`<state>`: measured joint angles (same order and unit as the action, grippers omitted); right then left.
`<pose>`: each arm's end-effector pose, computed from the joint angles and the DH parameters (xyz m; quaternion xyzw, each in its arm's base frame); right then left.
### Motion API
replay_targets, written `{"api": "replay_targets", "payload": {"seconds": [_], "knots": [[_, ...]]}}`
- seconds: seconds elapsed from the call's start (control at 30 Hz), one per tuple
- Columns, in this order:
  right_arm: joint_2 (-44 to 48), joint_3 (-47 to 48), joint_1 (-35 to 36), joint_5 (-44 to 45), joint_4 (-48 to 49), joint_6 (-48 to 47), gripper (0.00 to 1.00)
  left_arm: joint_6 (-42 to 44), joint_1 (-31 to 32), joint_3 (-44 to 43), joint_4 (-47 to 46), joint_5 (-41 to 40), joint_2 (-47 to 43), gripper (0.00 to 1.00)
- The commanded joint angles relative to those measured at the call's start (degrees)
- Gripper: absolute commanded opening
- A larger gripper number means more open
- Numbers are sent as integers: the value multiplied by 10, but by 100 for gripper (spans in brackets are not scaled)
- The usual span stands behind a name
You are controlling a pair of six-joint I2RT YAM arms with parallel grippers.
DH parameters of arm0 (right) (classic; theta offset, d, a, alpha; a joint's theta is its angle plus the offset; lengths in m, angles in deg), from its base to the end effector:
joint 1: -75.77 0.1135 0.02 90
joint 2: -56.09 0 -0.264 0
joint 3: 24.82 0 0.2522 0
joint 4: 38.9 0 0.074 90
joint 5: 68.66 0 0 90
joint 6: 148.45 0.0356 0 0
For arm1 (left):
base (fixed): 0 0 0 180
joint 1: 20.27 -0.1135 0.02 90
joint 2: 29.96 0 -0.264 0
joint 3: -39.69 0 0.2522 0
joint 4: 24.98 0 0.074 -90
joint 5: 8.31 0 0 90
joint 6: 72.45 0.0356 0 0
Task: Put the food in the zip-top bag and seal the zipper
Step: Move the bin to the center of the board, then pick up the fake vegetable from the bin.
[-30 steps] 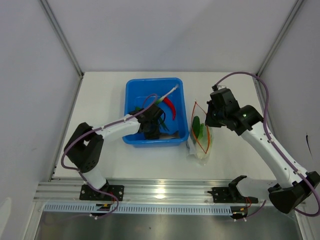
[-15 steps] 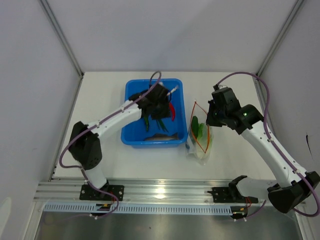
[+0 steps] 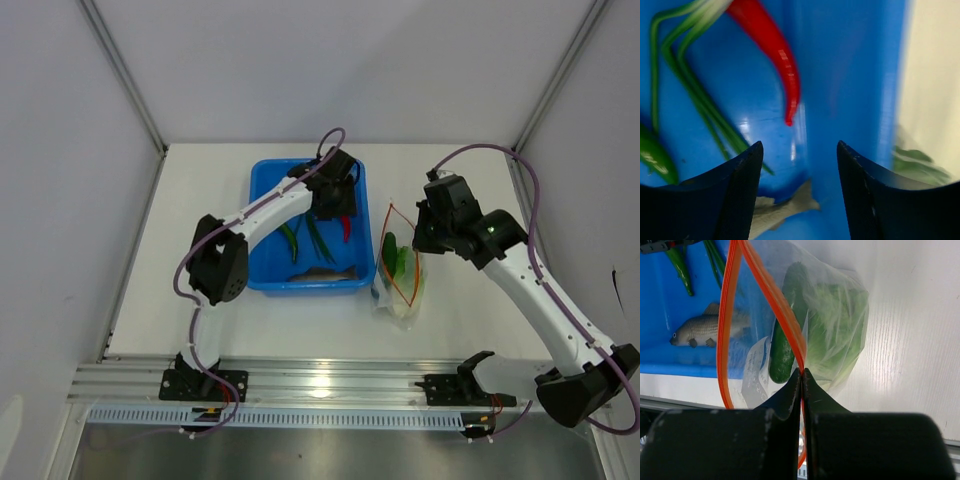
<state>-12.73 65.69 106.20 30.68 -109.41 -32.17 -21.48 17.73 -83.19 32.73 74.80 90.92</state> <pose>0.2019 0.1119 0.3707 -0.0052 0.9334 0.0994 0.3447 0.3723 -0.2855 0.2585 -0.0263 0.9536 -0.1383 0.2660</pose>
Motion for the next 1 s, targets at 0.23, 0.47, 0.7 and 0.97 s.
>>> {"api": "replay_targets", "payload": {"seconds": [0.23, 0.47, 0.7, 0.97], "knots": [[18, -13, -5, -2, 11, -1, 0, -9, -30, -29, -29, 53, 33, 58], [18, -22, -6, -2, 17, -4, 0, -57, -67, -135, 11, 155, 138, 45], [23, -51, -8, -9, 34, 3, 0, -63, -68, -194, 28, 137, 175, 48], [34, -56, -10, -12, 49, 6, 0, -42, -59, -232, 81, 117, 215, 52]]}}
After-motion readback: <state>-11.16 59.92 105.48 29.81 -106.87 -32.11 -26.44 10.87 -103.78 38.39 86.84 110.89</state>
